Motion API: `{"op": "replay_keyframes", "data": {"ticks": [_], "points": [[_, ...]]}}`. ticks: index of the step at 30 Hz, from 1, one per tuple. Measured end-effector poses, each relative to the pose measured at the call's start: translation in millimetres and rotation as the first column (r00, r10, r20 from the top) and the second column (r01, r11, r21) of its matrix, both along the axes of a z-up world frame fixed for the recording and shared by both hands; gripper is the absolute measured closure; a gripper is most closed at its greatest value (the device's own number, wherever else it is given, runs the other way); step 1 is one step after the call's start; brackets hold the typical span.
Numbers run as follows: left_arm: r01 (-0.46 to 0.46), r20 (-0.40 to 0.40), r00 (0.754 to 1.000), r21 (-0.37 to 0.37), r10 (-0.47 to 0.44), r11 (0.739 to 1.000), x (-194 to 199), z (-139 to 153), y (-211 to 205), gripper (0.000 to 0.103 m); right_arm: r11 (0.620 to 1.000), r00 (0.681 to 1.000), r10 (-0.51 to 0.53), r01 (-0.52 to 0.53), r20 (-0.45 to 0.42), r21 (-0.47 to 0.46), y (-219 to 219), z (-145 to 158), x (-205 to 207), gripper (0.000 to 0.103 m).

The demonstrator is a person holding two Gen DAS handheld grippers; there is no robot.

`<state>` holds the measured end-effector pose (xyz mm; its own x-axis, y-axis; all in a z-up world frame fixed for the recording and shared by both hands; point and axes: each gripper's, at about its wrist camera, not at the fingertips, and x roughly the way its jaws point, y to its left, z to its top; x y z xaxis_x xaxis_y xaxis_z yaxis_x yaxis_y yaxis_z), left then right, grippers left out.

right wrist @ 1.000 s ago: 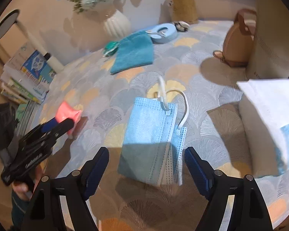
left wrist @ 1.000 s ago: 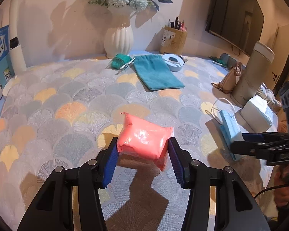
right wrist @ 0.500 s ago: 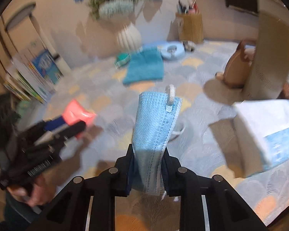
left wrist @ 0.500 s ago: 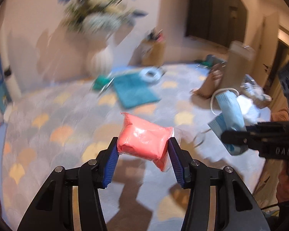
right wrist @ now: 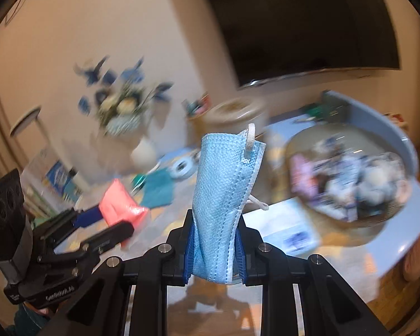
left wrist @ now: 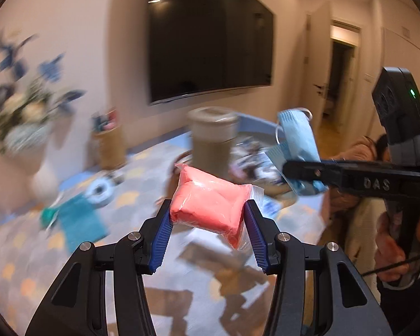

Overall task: Organize soft objects
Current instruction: 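Carry the pink bag and face mask over to the glass plate, then open both tools to drop the pink bag and mask onto the plate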

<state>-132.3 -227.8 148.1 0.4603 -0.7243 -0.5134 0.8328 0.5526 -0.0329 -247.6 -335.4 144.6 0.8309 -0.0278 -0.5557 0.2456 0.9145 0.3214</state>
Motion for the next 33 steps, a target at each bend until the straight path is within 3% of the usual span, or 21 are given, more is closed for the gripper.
{"op": "replay_keyframes", "data": {"ticks": [4,10,13,21,22,24,25,26,33], "points": [[0.106,0.025,0.994,0.014,-0.106,0.994,-17.8,8.2,-46.6,0.055,0.993,0.993,-0.113,0.113,0.031,-0.03,-50.5,18.0,-21.6,0.079],[0.148,0.051,0.987,0.063,-0.151,0.987,-19.3,3.8,-116.1,0.055,0.98,0.979,-0.201,0.2,0.028,0.021,-131.1,24.0,-28.1,0.079],[0.142,0.055,0.988,0.07,-0.145,0.987,-13.7,-0.5,-148.4,0.055,0.96,0.958,-0.28,0.28,-0.057,-0.006,-164.8,17.1,-10.1,0.079],[0.089,0.01,0.996,0.118,-0.091,0.989,8.6,-34.2,-214.9,0.052,0.951,0.935,-0.29,0.306,-0.205,0.05,-230.3,-2.3,39.8,0.077],[0.079,0.009,0.997,0.121,-0.08,0.99,8.9,-39.2,-219.5,0.051,0.952,0.933,-0.283,0.301,-0.222,0.055,-234.6,-5.1,44.4,0.073],[0.079,-0.02,0.997,0.134,-0.076,0.988,8.9,-48.5,-226.9,0.034,0.953,0.925,-0.266,0.295,-0.271,0.07,-241.3,-13.5,51.9,0.057],[0.086,-0.029,0.996,0.132,-0.083,0.988,7.9,-50.8,-227.3,0.033,0.953,0.923,-0.252,0.288,-0.292,0.089,-243.6,-18.4,53.7,0.044],[0.093,-0.031,0.995,0.132,-0.09,0.987,6.6,-52.8,-227.4,0.033,0.952,0.923,-0.244,0.286,-0.297,0.106,-244.4,-22.5,51.7,0.04],[0.153,-0.029,0.988,0.154,-0.15,0.976,-13.3,-46.4,-203.1,0.032,0.941,0.927,-0.253,0.302,-0.278,0.15,-245.6,-25.5,21.6,0.04]]}}
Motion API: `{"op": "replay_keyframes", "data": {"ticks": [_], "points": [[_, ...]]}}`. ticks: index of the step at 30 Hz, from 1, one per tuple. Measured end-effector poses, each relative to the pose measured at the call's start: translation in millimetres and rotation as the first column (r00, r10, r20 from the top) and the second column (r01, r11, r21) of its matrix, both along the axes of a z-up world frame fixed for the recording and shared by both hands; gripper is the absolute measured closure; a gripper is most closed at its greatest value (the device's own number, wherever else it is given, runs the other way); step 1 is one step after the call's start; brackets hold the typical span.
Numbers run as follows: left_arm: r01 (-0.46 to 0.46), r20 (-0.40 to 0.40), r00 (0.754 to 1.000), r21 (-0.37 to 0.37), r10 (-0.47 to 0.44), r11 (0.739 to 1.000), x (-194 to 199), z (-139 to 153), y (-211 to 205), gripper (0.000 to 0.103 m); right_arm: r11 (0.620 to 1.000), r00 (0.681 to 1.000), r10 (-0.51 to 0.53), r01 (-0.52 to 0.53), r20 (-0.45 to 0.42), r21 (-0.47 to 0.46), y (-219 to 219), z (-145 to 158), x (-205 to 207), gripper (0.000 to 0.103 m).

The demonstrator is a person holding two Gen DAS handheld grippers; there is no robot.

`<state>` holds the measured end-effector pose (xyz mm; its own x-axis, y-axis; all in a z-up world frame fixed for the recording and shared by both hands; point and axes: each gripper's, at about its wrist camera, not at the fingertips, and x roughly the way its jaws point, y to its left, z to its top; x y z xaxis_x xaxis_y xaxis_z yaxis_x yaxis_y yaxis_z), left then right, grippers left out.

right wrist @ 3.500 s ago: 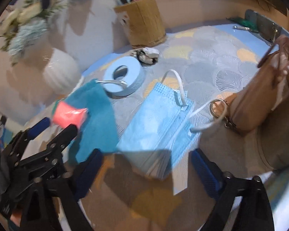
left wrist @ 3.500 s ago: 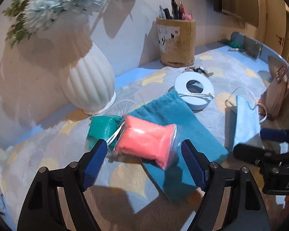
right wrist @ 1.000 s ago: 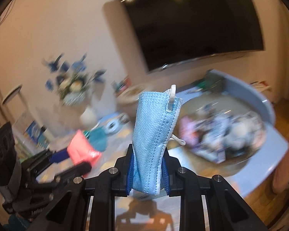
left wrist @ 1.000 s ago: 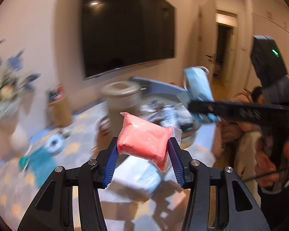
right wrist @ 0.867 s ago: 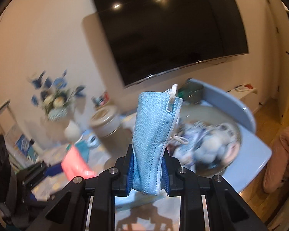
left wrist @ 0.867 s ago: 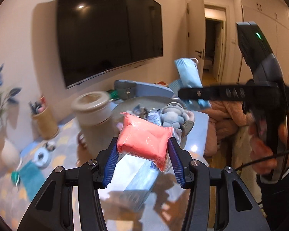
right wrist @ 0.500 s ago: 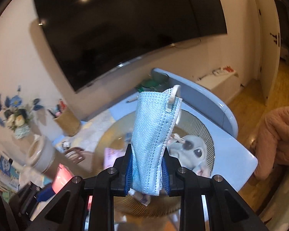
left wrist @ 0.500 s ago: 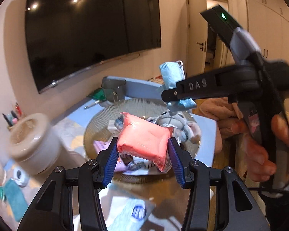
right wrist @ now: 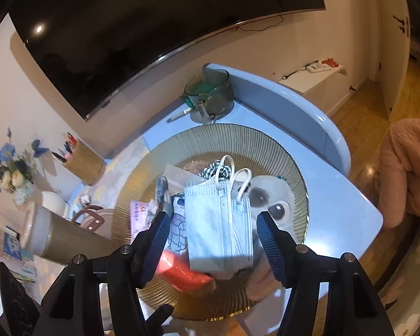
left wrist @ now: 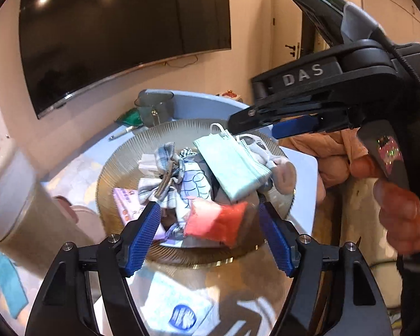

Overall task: Organize soft objects
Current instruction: 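Open both tools to drop the pink bag and mask onto the plate, then move both open tools back over the bed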

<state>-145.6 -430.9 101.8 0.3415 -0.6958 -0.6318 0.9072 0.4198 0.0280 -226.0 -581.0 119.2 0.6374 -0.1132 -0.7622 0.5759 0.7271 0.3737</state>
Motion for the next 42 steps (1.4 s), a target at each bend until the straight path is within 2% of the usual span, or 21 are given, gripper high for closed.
{"op": "replay_keyframes", "data": {"ticks": [4,6,8,12,15,17,19,21,24,26,28,30,31,33,36,39,42], "points": [[0.021,-0.015,1.0,-0.046,-0.022,0.999,-11.2,17.9,38.3,0.032,1.0,0.999,-0.01,0.009,0.05,0.015,12.4,10.2,-23.8,0.04],[-0.038,-0.002,0.999,-0.088,0.038,0.995,-14.5,30.7,61.9,0.032,1.0,0.998,0.015,-0.014,0.066,-0.017,29.6,17.5,-34.6,0.04],[-0.087,-0.032,0.996,-0.149,0.084,0.985,-9.2,45.6,85.2,0.032,0.998,0.997,0.052,-0.05,0.062,-0.034,47.7,20.5,-38.7,0.039],[-0.163,-0.031,0.987,-0.213,0.16,0.963,-2.7,66.3,142.5,0.032,0.978,0.98,0.196,-0.193,0.033,-0.072,103.5,22.9,-38.2,0.039],[-0.236,-0.011,0.971,-0.215,0.239,0.948,10.1,72.5,178.6,0.028,0.932,0.941,0.337,-0.333,0.008,-0.145,158.6,30.3,-33.1,0.039],[-0.309,-0.005,0.949,-0.214,0.315,0.927,21.0,75.9,209.0,0.027,0.898,0.908,0.419,-0.411,0.019,-0.157,191.0,33.3,-24.0,0.039],[-0.39,-0.012,0.918,-0.225,0.397,0.893,33.7,76.9,240.3,0.026,0.864,0.869,0.493,-0.484,0.039,-0.143,221.5,33.6,-9.6,0.039],[-0.461,-0.037,0.884,-0.238,0.467,0.855,46.1,77.9,276.7,0.021,0.822,0.824,0.564,-0.556,0.041,-0.125,255.9,29.3,9.3,0.039],[-0.561,-0.066,0.823,-0.252,0.564,0.789,64.8,74.4,328.8,0.02,0.768,0.769,0.638,-0.631,0.039,-0.113,302.1,20.6,35.1,0.039],[-0.619,-0.068,0.781,-0.215,0.62,0.756,78.0,67.5,356.7,0.02,0.731,0.73,0.682,-0.678,0.043,-0.077,330.8,9.1,54.9,0.039],[-0.657,-0.101,0.752,-0.193,0.651,0.729,93.2,53.8,382.3,0.02,0.699,0.698,0.715,-0.712,0.038,-0.064,361.4,-6.6,79.0,0.039],[-0.684,-0.169,0.73,-0.176,0.662,0.708,109.3,33.6,403.4,0.02,0.647,0.649,0.761,-0.757,0.009,-0.095,388.3,-22.5,102.2,0.039],[-0.699,-0.189,0.714,-0.154,0.674,0.698,117.4,25.0,409.5,0.02,0.635,0.641,0.767,-0.764,-0.017,-0.113,397.4,-29.3,112.2,0.039],[-0.733,-0.206,0.677,-0.1,0.706,0.673,134.1,0.3,419.8,0.02,0.635,0.647,0.759,-0.759,-0.069,-0.143,412.2,-45.2,137.2,0.039],[-0.759,-0.198,0.641,-0.023,0.741,0.651,150.9,-34.9,422.6,0.02,0.668,0.686,0.725,-0.722,-0.059,-0.182,414.5,-63.9,165.0,0.039],[-0.776,-0.2,0.612,0.037,0.765,0.63,162.7,-67.3,426.7,0.02,0.705,0.739,0.67,-0.663,-0.072,-0.252,411.5,-83.3,182.1,0.039],[-0.778,-0.214,0.6,0.071,0.771,0.624,168.2,-90.5,429.3,0.02,0.728,0.765,0.641,-0.634,-0.071,-0.262,405.1,-99.7,189.2,0.039]]}}
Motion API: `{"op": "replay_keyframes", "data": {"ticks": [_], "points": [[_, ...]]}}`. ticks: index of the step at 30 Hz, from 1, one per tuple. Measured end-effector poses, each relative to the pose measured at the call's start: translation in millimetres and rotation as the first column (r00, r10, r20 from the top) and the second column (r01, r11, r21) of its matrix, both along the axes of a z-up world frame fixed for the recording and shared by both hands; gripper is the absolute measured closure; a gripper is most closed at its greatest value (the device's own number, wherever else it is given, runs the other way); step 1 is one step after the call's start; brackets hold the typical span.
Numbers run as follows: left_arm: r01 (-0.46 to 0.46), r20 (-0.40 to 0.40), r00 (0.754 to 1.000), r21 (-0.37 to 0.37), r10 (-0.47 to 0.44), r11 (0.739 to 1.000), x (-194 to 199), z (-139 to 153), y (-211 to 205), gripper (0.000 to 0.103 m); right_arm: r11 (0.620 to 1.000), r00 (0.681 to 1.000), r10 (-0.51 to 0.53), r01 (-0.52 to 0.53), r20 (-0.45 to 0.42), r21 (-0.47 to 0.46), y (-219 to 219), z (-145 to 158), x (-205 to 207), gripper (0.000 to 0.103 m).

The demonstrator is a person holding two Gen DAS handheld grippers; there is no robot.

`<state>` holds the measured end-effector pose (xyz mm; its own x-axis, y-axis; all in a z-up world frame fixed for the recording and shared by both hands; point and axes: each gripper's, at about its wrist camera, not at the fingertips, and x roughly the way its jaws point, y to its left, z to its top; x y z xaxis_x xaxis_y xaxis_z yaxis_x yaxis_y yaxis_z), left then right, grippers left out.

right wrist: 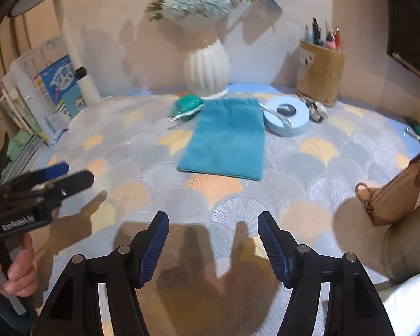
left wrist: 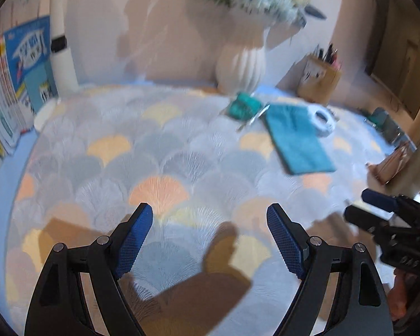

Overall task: Organize soft objects
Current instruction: 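Move both open tools back over the bed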

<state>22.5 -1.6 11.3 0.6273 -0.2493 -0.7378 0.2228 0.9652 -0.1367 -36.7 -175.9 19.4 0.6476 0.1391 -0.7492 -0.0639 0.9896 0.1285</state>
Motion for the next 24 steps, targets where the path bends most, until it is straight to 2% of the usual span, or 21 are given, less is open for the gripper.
{"op": "replay_keyframes", "data": {"ticks": [4,9,12,16,18,19,21,23,24], "points": [[-0.01,-0.044,0.999,0.007,0.01,1.0,7.0,-11.5,0.8,0.02,0.998,0.999,-0.035,0.035,-0.006,0.042,-10.7,-14.2,2.4,0.039],[-0.013,-0.045,0.999,-0.016,0.012,1.0,4.3,-12.0,4.8,0.02,0.996,0.999,-0.04,0.04,-0.006,0.076,-16.1,-15.9,2.8,0.036],[-0.016,-0.039,0.999,0.016,0.016,1.0,3.3,-13.1,0.4,0.02,0.995,0.999,-0.051,0.052,-0.018,0.088,-18.9,-17.6,2.8,0.034],[-0.03,-0.029,0.999,0.064,0.032,0.997,0.5,-6.8,-1.6,0.02,0.99,0.997,-0.077,0.079,-0.024,0.115,-25.3,-16.8,1.9,0.025],[-0.032,-0.041,0.999,0.096,0.036,0.995,-1.8,5.5,-1.9,0.021,0.984,0.994,-0.089,0.098,-0.067,0.15,-28.1,-17.3,3.9,0.023],[-0.025,-0.03,0.999,0.125,0.029,0.992,-2.8,19.0,-3.9,0.021,0.977,0.991,-0.062,0.085,-0.117,0.196,-27.5,-17.6,7.3,0.023],[0.002,0.018,1.0,0.168,-0.005,0.986,-1.1,49.9,-10.1,0.02,0.969,0.988,-0.018,0.054,-0.152,0.24,-23.4,-10.7,13.1,0.023],[0.019,0.07,0.997,0.165,-0.031,0.986,6.4,73.6,-14.5,0.02,0.969,0.984,-0.013,0.056,-0.175,0.242,-20.7,1.7,27.2,0.02],[0.042,0.099,0.994,0.139,-0.056,0.989,16.7,87.1,-17.7,0.02,0.969,0.983,-0.026,0.07,-0.183,0.236,-21.3,4.3,33.1,0.018]]}}
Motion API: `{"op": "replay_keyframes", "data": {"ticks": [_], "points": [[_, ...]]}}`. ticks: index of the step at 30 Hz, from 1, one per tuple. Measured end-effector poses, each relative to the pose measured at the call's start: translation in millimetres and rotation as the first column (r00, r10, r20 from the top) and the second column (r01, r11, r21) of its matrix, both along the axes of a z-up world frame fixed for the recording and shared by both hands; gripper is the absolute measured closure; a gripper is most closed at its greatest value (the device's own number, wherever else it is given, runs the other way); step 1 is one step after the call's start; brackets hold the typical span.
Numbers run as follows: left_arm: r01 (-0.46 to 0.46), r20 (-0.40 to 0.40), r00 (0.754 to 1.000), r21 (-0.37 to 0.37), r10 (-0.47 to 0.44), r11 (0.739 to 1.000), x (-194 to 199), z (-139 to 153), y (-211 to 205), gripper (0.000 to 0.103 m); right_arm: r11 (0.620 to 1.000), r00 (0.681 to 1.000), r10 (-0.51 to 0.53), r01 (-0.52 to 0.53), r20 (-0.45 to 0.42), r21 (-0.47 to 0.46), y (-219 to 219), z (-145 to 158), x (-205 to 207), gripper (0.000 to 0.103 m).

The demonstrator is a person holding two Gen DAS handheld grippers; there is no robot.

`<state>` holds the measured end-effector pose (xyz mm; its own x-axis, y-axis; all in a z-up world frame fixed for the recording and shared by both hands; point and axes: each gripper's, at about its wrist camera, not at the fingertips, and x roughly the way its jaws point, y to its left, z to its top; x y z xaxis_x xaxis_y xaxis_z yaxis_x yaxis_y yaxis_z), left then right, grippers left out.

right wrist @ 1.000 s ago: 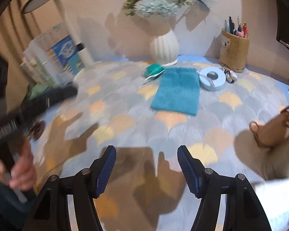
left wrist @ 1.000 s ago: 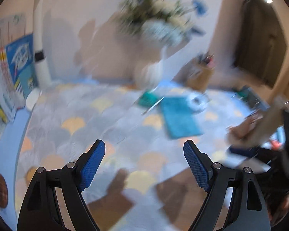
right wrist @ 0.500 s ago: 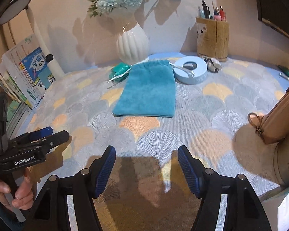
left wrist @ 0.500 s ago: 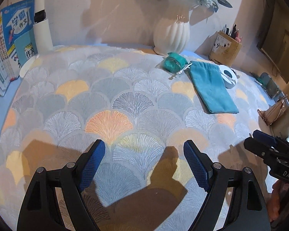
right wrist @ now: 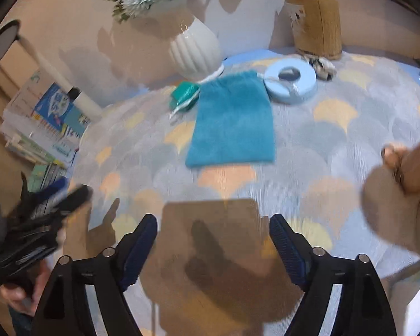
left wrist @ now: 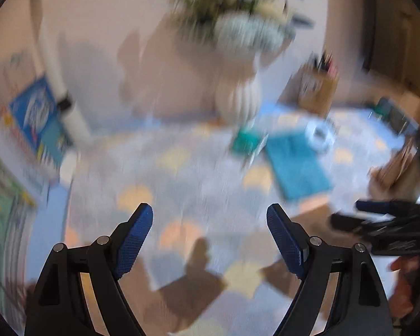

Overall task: Organize soft objects
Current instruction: 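Move both open tools back over the bed, then grasp green cup item with left tool while right tool grasps teal pouch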

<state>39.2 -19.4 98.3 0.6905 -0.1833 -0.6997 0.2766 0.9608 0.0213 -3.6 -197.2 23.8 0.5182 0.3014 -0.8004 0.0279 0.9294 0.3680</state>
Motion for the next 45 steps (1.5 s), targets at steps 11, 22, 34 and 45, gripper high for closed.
{"op": "replay_keyframes", "data": {"ticks": [11,22,34,45], "points": [[0.042,-0.159,0.985,-0.158,-0.067,0.987,142.0,-57.1,-20.4,0.023,0.981,0.989,-0.145,0.145,0.012,-0.125,-18.0,-24.8,75.0,0.005],[0.135,-0.168,0.972,-0.17,-0.163,0.976,151.3,-82.7,-44.3,0.023,0.931,0.995,-0.092,0.102,0.044,-0.351,40.3,-28.6,98.4,0.013],[0.172,-0.158,0.969,-0.117,-0.189,0.978,151.1,-87.3,-62.5,0.061,0.979,0.999,-0.041,0.048,0.036,-0.199,16.3,-10.0,37.9,0.079],[0.151,-0.117,0.979,-0.133,-0.167,0.98,85.0,-56.2,-31.8,0.068,0.991,0.998,-0.037,0.043,0.049,-0.129,9.3,17.6,-20.5,0.079]]}}
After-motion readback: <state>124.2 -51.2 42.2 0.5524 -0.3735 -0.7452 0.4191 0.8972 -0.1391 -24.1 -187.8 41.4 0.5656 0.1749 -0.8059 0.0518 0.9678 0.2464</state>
